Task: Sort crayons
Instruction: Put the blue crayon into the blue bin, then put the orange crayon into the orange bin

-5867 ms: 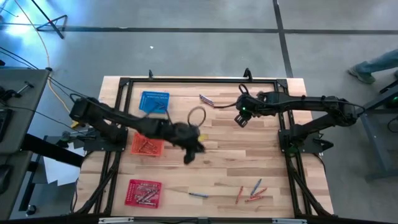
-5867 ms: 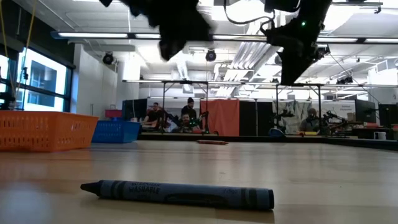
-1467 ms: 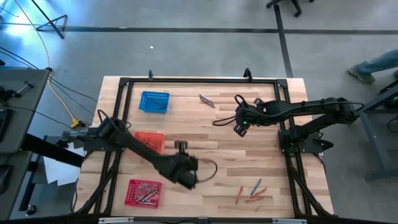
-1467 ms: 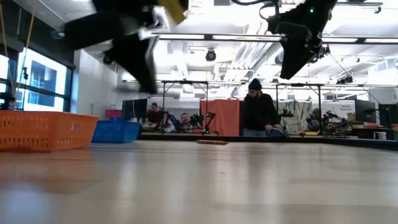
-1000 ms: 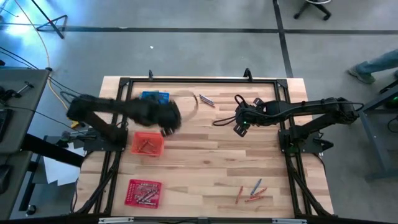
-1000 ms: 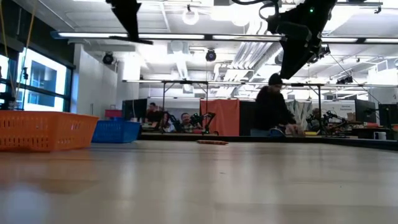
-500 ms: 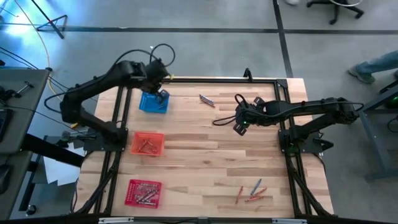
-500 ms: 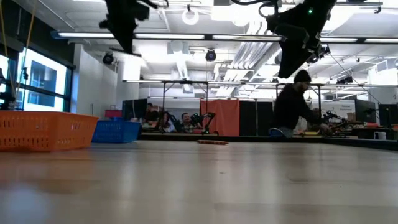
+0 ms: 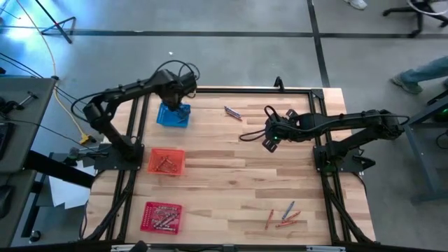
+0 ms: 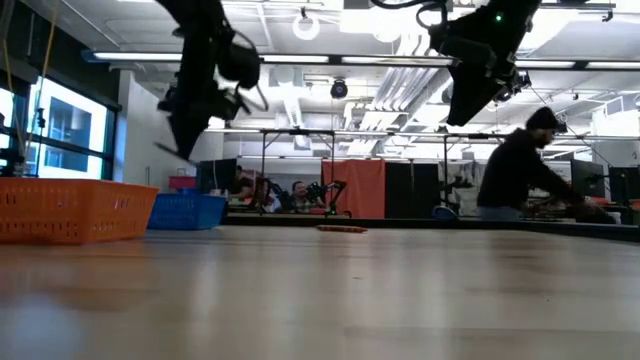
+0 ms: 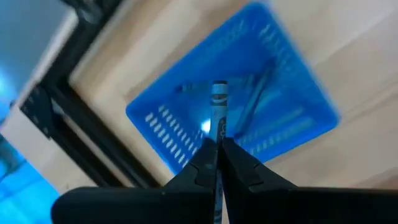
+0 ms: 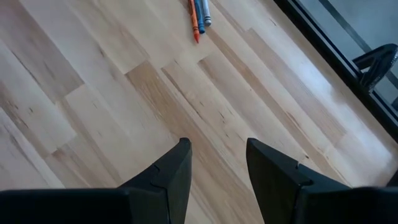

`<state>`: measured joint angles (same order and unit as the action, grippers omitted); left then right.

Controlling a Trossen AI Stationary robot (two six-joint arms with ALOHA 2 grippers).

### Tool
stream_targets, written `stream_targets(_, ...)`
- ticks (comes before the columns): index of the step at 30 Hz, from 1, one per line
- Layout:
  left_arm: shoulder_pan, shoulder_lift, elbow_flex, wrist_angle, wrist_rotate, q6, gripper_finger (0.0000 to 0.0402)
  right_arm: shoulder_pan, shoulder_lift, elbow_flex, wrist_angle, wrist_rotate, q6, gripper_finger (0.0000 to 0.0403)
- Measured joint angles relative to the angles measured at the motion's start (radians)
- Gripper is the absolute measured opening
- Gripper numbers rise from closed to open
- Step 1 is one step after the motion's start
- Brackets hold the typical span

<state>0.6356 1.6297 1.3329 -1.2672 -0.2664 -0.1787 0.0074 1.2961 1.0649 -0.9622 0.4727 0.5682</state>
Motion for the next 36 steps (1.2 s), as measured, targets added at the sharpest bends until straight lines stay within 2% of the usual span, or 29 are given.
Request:
stream_targets(5,0.013,0.002,-0.107,0.035,0.013,0.000,0.0000,0.000,0.000,0.000,-0.018,-0.005,-0.009,0.0149)
stream_targets(9,0.009,0.001,-0.166,0.091,0.075,0.018,0.0000,0.000,0.000,0.000,-0.017,-0.006,-0.010,0.0149)
stream_targets(12,-0.002,0.002,-0.199,0.135,0.065,0.035,0.0000,0.000,0.000,0.000,-0.017,-0.006,-0.011,0.0149)
stream_targets(16,-0.001,0.001,-0.206,0.174,0.017,0.043,0.0008,0.000,0.000,0.000,-0.017,-0.006,-0.011,0.0149)
stream_targets(30,0.001,0.001,-0.206,0.221,0.015,0.060,0.0082,0.000,0.000,0.000,-0.017,-0.009,-0.008,0.0149)
stream_targets(36,-0.022,-0.004,-0.205,0.250,0.049,0.011,0.0093,0.000,0.000,0.000,-0.027,-0.009,-0.008,0.0149)
